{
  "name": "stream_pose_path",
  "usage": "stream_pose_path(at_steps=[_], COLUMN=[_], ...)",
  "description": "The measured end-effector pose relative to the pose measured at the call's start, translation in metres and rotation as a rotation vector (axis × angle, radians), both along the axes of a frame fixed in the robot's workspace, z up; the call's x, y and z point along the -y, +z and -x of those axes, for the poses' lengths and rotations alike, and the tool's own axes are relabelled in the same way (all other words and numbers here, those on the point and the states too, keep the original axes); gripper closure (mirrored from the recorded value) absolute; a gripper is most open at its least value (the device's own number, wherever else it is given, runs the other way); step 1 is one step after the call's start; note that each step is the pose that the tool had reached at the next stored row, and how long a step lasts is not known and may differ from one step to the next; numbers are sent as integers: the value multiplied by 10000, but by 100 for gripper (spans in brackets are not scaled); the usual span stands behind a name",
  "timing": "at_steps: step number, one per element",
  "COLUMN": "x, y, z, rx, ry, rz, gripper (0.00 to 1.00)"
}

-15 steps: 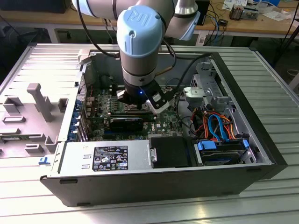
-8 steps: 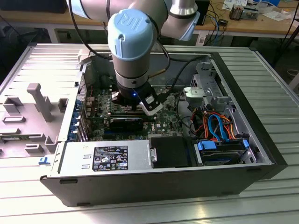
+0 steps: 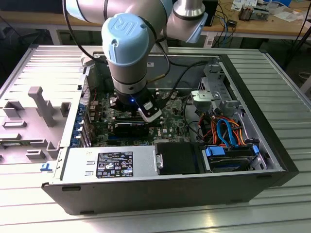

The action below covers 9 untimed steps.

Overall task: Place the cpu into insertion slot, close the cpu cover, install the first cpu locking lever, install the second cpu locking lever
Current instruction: 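Install the second cpu locking lever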

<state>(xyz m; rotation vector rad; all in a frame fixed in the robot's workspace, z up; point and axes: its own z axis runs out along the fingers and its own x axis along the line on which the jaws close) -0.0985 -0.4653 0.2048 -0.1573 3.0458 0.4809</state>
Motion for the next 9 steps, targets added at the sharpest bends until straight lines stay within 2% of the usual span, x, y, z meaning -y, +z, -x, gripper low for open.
stream_pose_path(at_steps=[9], x=[0], y=[-52], z=[181], rx=[-2], ry=[0], rz=[-9], gripper=[89])
